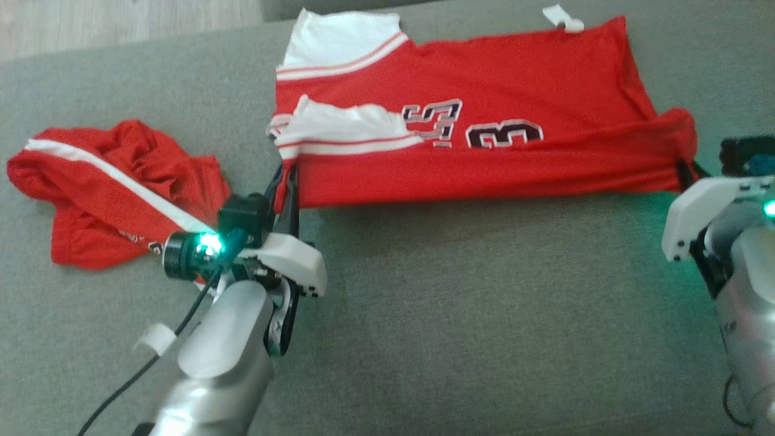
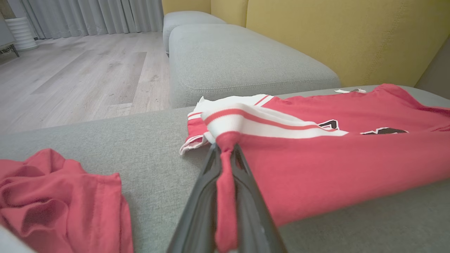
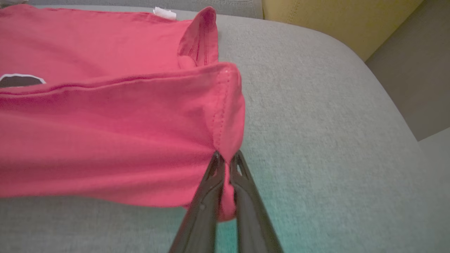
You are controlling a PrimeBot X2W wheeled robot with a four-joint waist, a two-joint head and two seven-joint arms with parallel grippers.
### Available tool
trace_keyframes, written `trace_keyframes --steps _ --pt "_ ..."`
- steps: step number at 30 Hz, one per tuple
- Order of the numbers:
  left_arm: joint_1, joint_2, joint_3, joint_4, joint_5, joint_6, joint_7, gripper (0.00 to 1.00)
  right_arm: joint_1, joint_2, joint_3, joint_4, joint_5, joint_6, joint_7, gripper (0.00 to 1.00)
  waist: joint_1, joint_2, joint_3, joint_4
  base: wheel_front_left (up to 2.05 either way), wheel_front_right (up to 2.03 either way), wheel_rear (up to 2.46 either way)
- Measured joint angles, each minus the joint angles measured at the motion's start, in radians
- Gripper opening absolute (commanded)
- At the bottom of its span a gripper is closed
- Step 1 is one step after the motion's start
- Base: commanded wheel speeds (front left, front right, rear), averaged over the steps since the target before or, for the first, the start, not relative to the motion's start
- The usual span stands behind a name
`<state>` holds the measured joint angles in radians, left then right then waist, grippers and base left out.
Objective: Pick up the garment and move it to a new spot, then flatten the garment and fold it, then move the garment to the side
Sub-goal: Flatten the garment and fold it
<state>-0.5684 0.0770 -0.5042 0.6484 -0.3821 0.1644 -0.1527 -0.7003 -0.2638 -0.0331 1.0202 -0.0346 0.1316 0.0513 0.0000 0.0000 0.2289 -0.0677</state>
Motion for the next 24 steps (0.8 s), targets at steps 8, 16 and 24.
trace_keyframes --steps 8,16,24 --pt "0.077 0.004 -0.021 0.010 -0.015 -0.006 0.031 0.00 0.094 -0.027 0.066 -0.011 0.066 0.000 0.014 0.00 -0.0001 0.0000 -0.092 -0.020 0.00 0.00 0.00" --pt "0.188 0.007 -0.064 -0.012 -0.035 -0.007 0.103 0.00 0.244 -0.067 0.119 -0.093 0.154 0.000 0.084 0.00 -0.0002 0.0000 -0.185 -0.018 0.00 0.00 0.00" --pt "0.313 0.029 -0.096 -0.100 -0.041 0.004 0.159 0.00 0.423 -0.112 0.124 -0.274 0.238 0.000 0.169 0.00 -0.0002 0.0001 -0.244 -0.017 0.00 0.00 0.00"
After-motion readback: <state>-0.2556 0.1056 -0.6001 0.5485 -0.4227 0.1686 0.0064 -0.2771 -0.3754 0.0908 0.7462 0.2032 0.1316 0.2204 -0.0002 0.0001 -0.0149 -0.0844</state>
